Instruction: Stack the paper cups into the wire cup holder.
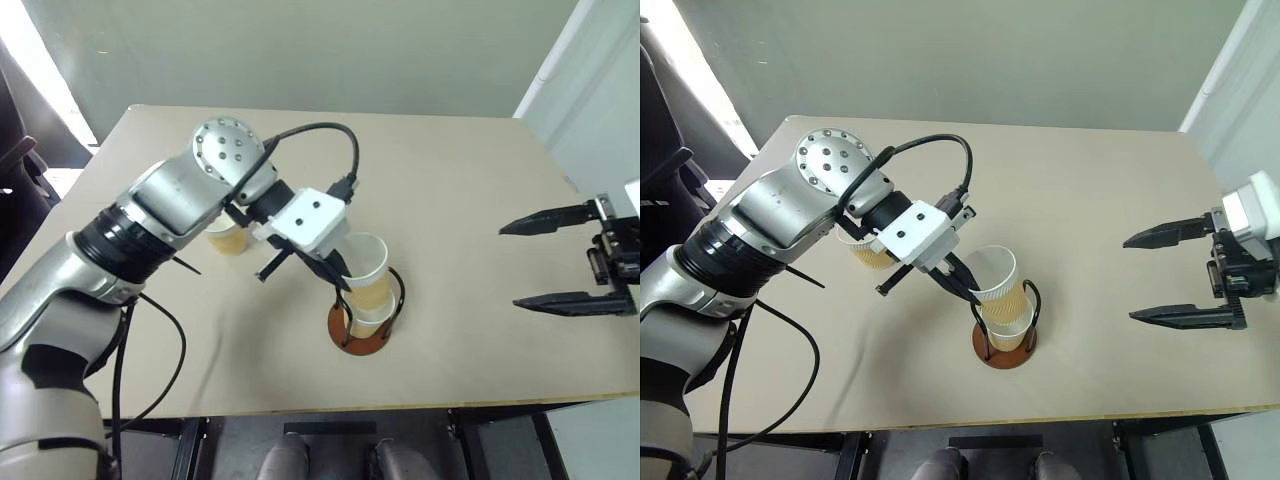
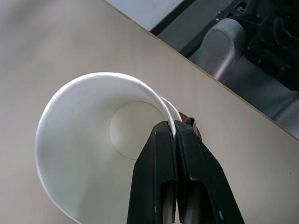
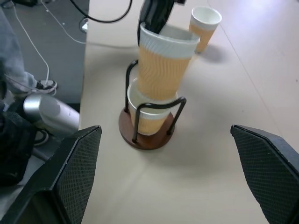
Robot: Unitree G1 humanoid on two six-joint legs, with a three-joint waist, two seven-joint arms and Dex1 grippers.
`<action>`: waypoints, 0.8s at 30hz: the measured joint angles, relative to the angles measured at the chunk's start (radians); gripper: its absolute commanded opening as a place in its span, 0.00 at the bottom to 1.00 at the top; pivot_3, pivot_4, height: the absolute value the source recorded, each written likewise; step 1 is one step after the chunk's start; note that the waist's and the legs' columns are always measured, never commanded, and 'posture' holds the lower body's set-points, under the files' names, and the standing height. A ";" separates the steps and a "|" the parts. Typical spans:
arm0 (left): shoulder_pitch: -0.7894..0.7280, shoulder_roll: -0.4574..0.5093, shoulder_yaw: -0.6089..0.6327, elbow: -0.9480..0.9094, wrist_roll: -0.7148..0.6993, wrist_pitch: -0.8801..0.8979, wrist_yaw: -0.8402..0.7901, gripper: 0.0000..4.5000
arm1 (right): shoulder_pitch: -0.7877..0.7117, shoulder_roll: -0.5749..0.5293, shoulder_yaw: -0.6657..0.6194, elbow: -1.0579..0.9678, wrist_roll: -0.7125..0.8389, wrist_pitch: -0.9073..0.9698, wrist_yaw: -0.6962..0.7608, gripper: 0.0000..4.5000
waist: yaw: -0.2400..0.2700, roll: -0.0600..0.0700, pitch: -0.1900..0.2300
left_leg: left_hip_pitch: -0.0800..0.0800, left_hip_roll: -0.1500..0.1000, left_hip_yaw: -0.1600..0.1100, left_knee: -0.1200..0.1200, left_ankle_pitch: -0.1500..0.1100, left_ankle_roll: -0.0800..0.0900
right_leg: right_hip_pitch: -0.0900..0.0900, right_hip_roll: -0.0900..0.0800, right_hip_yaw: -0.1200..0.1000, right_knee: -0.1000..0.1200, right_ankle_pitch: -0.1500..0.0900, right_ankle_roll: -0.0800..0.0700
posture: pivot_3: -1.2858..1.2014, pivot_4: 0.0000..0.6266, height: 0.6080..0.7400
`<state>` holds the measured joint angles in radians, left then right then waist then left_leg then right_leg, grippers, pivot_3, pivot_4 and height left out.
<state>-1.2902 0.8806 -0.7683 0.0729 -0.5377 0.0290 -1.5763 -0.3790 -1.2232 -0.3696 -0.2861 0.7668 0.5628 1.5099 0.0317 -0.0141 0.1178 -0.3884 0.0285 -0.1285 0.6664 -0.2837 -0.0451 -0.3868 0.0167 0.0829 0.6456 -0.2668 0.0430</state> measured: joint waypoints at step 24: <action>-0.022 -0.139 0.068 0.116 0.122 -0.024 0.027 0.94 | -0.042 0.003 0.047 -0.009 0.012 -0.011 -0.006 1.00 | 0.004 0.000 0.000 | 0.000 0.000 0.001 0.004 -0.002 0.003 | 0.001 0.000 0.000 0.000 0.001 0.002 | 0.52 0.24 1.00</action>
<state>-1.3121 0.7414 -0.6999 0.1885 -0.4156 0.0046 -1.5493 -0.4212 -1.2199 -0.3226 -0.2955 0.7789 0.5521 1.5035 0.0362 -0.0138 0.1179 -0.3886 0.0281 -0.1279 0.6705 -0.2853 -0.0422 -0.3855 0.0164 0.0834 0.6460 -0.2657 0.0449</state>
